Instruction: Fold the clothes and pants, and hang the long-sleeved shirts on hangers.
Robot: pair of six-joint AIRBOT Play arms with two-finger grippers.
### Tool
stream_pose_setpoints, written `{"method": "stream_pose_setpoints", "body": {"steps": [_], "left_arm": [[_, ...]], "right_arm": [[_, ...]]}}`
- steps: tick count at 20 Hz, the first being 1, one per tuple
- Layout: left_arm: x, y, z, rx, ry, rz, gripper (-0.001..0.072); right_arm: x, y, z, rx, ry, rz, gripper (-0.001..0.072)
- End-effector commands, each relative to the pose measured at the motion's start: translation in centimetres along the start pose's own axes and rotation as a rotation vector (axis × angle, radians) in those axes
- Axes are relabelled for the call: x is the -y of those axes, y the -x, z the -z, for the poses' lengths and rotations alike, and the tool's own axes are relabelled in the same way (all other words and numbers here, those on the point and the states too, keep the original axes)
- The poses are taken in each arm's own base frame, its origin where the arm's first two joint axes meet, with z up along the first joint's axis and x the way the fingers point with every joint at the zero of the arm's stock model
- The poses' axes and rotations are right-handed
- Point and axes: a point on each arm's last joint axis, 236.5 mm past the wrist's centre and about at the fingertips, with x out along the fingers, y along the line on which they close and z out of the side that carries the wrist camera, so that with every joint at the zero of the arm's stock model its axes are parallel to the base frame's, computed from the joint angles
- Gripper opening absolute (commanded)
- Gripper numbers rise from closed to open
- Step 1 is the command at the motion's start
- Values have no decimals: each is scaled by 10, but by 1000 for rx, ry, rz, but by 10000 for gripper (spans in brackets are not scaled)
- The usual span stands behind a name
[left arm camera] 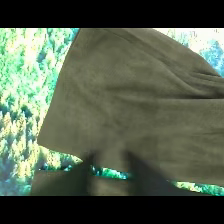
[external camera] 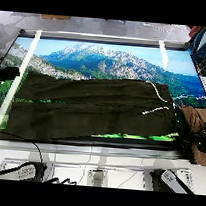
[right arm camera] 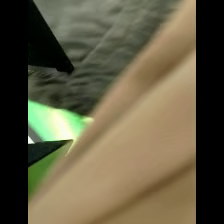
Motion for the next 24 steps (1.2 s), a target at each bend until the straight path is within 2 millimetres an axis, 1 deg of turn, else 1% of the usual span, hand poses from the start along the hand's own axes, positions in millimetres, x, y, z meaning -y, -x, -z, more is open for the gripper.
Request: {"method": "stream_pose_setpoints", "body": {"steps": [1, 2, 3, 4, 6, 7, 8, 9, 10, 11, 12, 13, 14, 16, 18, 20, 21, 24], "left_arm": [[-3, 0, 12, -47, 9, 3, 501], [-3, 1, 20, -82, 12, 7, 501], [-5, 2, 30, -121, 20, 10, 501], [-9, 4, 41, -167, 31, 12, 501], [-17, 11, 68, -275, 68, 21, 500], [-22, 15, 82, -329, 97, 31, 501], [-23, 20, 92, -362, 143, 55, 501], [-23, 23, 95, -361, 208, 88, 500], [-24, 25, 98, -343, 262, 114, 499], [-28, 27, 104, -320, 320, 125, 500], [-36, 28, 117, -312, 376, 103, 487], [-43, 29, 136, -325, 423, 84, 480], [-49, 29, 163, -360, 485, 66, 480], [-54, 30, 217, -439, 591, 49, 481], [-58, 32, 262, -492, 703, 37, 484], [-65, 39, 292, -506, 781, 18, 485], [-70, 41, 302, -498, 802, 8, 485], [-93, 42, 323, -414, 857, -61, 486]], "right_arm": [[-10, -11, -19, 67, 10, -64, 439], [-15, -12, -21, 73, 30, -87, 372], [-22, -12, -23, 85, 68, -113, 345], [-25, -12, -25, 96, 98, -127, 344], [-26, -11, -26, 101, 121, -130, 296], [-26, -11, -26, 102, 122, -130, 164], [-27, -10, -27, 105, 124, -130, 104], [-27, -10, -27, 106, 124, -130, 60], [-27, -10, -26, 103, 124, -131, 42], [-27, -10, -25, 100, 125, -133, 41], [-27, -10, -25, 98, 125, -133, 41], [-27, -10, -25, 98, 127, -131, 42], [-27, -10, -25, 100, 127, -130, 41], [-27, -10, -26, 101, 127, -130, 41], [-27, -10, -25, 98, 126, -132, 42], [-27, -10, -25, 98, 126, -131, 42], [-27, -10, -25, 99, 126, -131, 42], [-27, -10, -25, 99, 126, -131, 42]]}}
